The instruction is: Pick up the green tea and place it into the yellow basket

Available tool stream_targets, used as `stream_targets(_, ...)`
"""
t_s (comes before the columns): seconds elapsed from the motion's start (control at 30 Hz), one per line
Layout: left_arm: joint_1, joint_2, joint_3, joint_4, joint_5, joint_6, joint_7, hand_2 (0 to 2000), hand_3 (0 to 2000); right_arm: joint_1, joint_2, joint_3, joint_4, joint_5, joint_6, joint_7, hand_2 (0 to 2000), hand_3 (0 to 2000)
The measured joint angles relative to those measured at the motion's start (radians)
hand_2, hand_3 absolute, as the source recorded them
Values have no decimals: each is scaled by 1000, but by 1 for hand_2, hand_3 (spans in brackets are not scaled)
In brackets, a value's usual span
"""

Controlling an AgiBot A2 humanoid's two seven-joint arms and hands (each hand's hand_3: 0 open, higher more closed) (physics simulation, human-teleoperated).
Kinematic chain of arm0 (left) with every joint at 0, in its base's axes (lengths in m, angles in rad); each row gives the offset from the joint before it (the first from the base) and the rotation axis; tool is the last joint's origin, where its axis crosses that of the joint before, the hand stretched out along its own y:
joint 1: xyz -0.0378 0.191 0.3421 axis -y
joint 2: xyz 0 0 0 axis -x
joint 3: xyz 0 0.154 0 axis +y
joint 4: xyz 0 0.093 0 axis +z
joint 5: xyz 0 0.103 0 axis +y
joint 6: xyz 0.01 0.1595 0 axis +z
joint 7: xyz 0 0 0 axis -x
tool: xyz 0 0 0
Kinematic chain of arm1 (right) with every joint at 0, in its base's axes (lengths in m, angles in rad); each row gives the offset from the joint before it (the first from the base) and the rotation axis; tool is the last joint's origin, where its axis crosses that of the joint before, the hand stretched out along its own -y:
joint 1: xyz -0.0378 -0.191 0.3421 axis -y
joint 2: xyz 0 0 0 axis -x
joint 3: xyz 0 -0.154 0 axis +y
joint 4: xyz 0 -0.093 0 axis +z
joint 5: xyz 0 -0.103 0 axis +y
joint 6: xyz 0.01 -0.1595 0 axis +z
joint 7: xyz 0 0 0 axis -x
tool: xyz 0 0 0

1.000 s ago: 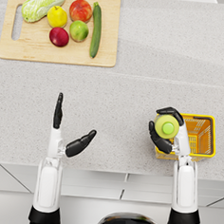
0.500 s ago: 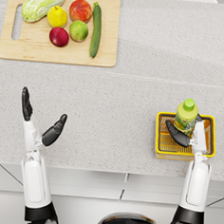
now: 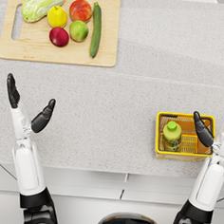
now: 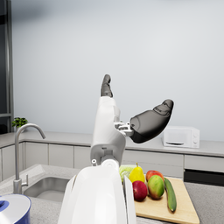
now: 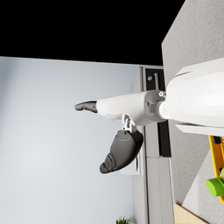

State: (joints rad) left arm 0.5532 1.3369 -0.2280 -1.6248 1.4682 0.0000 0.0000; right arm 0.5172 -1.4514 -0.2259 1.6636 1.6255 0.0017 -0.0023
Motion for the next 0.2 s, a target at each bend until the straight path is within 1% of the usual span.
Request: stream_targets(0.2,3,0,-7,13,0,0,0,0,0,-1,0,-14,-8,0,-1,2,0,0)
